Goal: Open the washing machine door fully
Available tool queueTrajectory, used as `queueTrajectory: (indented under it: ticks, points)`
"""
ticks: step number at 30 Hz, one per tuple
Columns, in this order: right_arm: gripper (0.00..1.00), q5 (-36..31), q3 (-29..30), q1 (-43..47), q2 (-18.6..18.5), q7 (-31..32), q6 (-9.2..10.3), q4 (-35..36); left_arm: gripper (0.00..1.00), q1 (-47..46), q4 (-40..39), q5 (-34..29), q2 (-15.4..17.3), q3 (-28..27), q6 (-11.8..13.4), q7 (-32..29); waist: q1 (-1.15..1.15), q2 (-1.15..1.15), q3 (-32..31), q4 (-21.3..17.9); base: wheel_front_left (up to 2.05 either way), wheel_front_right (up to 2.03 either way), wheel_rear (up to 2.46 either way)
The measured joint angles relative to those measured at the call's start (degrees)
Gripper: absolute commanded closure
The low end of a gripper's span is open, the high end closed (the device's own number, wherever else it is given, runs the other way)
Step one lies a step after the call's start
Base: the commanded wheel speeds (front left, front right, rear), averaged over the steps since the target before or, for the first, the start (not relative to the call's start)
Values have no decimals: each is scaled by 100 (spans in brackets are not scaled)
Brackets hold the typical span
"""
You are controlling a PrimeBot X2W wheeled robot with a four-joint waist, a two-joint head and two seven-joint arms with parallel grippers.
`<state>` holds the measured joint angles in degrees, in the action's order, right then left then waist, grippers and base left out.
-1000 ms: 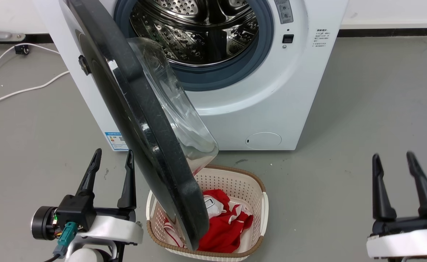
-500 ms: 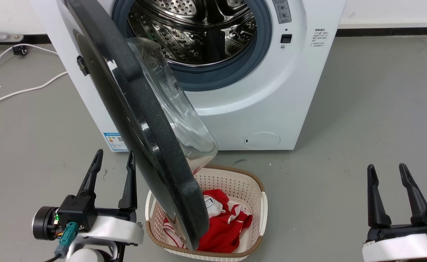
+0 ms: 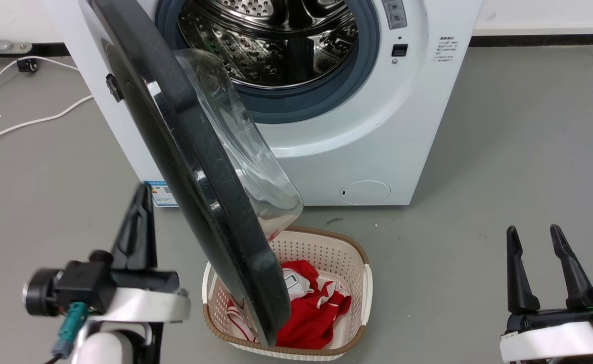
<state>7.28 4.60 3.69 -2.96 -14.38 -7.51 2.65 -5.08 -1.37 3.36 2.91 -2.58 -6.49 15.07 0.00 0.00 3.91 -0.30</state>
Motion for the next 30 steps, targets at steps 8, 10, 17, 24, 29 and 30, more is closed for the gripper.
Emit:
queueTrajectory:
  ticks: [8,10,17,24,29,30]
  points:
    - [0,31,2,-10,1,-22,0,-56,100,-278,-1328,-153,9,-193,168,1,0,0,-9,33,0,0,0]
    - [0,34,0,-10,1,-24,0,-68,100,-343,-1660,-222,15,-236,211,1,0,0,-22,35,0,0,0]
    - [0,43,7,-12,1,-31,0,-89,100,-632,-2825,-375,145,-232,264,2,0,0,-7,22,0,0,0]
    - [0,78,14,-25,1,-38,0,-143,100,-811,-3476,-252,204,947,32,7,0,0,31,8,0,0,0]
    - [0,97,9,-29,2,-29,0,-210,100,-600,-3205,36,264,2026,-58,-49,0,0,31,31,0,0,0]
    - [0,101,9,-29,2,-29,0,-218,100,-547,-3125,104,287,2206,-64,-122,0,0,31,41,0,0,0]
